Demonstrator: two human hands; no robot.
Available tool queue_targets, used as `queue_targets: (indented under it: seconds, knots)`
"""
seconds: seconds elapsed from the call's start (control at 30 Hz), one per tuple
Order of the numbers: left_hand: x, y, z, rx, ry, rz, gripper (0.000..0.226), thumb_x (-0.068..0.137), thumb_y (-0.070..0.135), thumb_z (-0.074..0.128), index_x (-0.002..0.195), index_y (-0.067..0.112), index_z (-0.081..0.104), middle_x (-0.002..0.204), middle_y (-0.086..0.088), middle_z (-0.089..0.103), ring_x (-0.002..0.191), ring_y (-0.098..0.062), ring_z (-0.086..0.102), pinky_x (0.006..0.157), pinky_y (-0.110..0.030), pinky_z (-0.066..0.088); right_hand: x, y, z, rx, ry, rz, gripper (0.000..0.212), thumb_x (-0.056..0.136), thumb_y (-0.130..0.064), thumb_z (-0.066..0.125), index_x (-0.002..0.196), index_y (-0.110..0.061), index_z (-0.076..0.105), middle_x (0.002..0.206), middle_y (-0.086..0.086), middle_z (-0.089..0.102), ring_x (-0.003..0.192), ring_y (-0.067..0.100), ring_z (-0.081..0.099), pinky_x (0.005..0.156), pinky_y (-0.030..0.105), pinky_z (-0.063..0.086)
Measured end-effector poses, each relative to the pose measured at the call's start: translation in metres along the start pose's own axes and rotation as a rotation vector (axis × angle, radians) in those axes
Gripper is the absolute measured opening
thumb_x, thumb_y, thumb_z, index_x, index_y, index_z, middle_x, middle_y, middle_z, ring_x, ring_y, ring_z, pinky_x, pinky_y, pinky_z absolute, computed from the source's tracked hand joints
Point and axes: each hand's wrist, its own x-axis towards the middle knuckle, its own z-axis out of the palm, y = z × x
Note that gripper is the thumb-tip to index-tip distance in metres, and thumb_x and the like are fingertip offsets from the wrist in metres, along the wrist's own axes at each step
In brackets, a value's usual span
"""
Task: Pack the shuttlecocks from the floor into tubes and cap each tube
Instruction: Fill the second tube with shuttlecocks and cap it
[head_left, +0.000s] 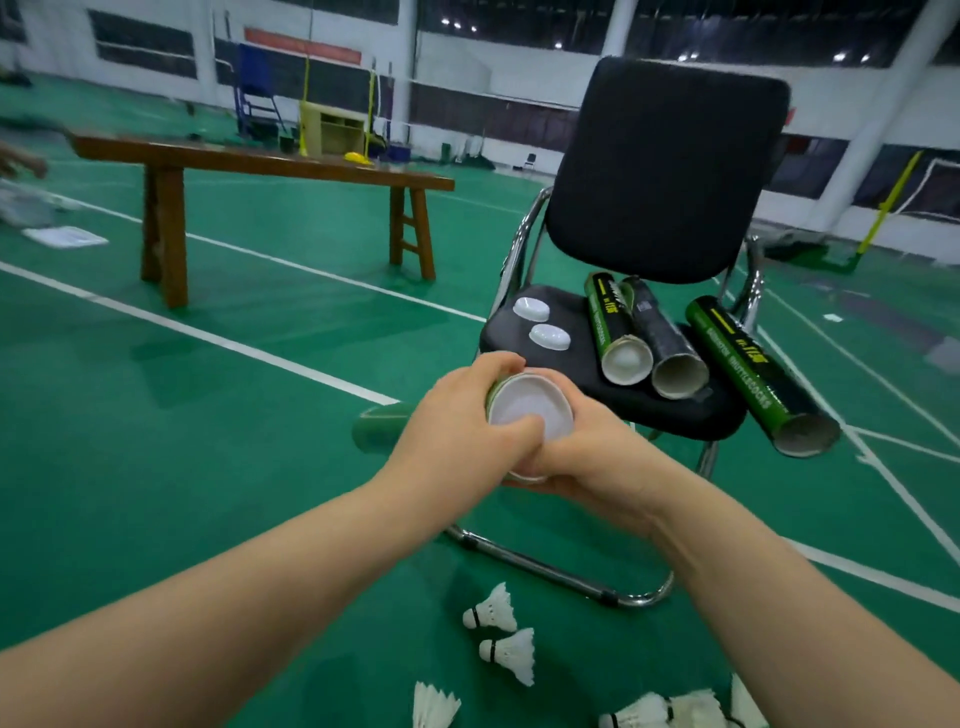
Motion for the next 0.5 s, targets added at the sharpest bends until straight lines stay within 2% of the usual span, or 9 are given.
queue_targets:
  seconds: [0.07,0.2,0.37,0.43,0.5]
  knots:
    - [0.005,0.018,0.001,0.017,0.019,0.064,0.047,0.076,0.023,0.062,0.122,0.032,0.051,0.108,0.008,0.053,0.104,-0.012,0.05,0.083,-0.023,0.038,-0.006,-0.01,-0.006,0.012,0.044,-0.076,0.065,0.06,0.0,0.066,0.119,-0.02,0.05,0.105,0.005,0.064,0.089,0.016,0.066,0.073,0.032,0.055]
    - [0.025,0.051,0.01,0.083,0.006,0.189,0.052,0.076,0.019,0.062,0.126,0.03,0.049,0.117,0.006,0.055,0.104,-0.013,0.05,0.081,-0.023,0.037,-0.015,-0.029,-0.026,0.092,0.124,-0.209,0.066,0.06,0.004,0.065,0.119,-0.022,0.05,0.1,0.003,0.067,0.089,0.017,0.067,0.073,0.031,0.055]
    - [0.071,0.082,0.035,0.179,-0.079,0.319,0.06,0.079,0.026,0.061,0.134,0.035,0.041,0.126,0.002,0.052,0.109,-0.014,0.05,0.086,-0.024,0.04,-0.016,-0.048,-0.07,0.086,0.269,-0.324,0.062,0.057,0.003,0.068,0.11,-0.026,0.054,0.099,0.002,0.068,0.091,0.019,0.067,0.073,0.032,0.055]
    - [0.093,0.091,0.05,0.264,-0.134,0.338,0.062,0.082,0.033,0.058,0.138,0.041,0.033,0.122,-0.001,0.052,0.104,-0.018,0.052,0.081,-0.027,0.042,-0.016,-0.053,-0.092,0.031,0.339,-0.354,0.062,0.057,0.001,0.071,0.109,-0.028,0.053,0.101,0.003,0.067,0.09,0.02,0.067,0.069,0.028,0.054]
    - [0.114,0.099,0.067,0.344,-0.171,0.354,0.063,0.085,0.04,0.055,0.14,0.045,0.025,0.115,-0.004,0.055,0.092,-0.019,0.055,0.069,-0.027,0.043,-0.015,-0.056,-0.115,-0.071,0.42,-0.38,0.064,0.059,0.003,0.077,0.109,-0.028,0.051,0.101,0.004,0.065,0.085,0.016,0.065,0.063,0.022,0.052]
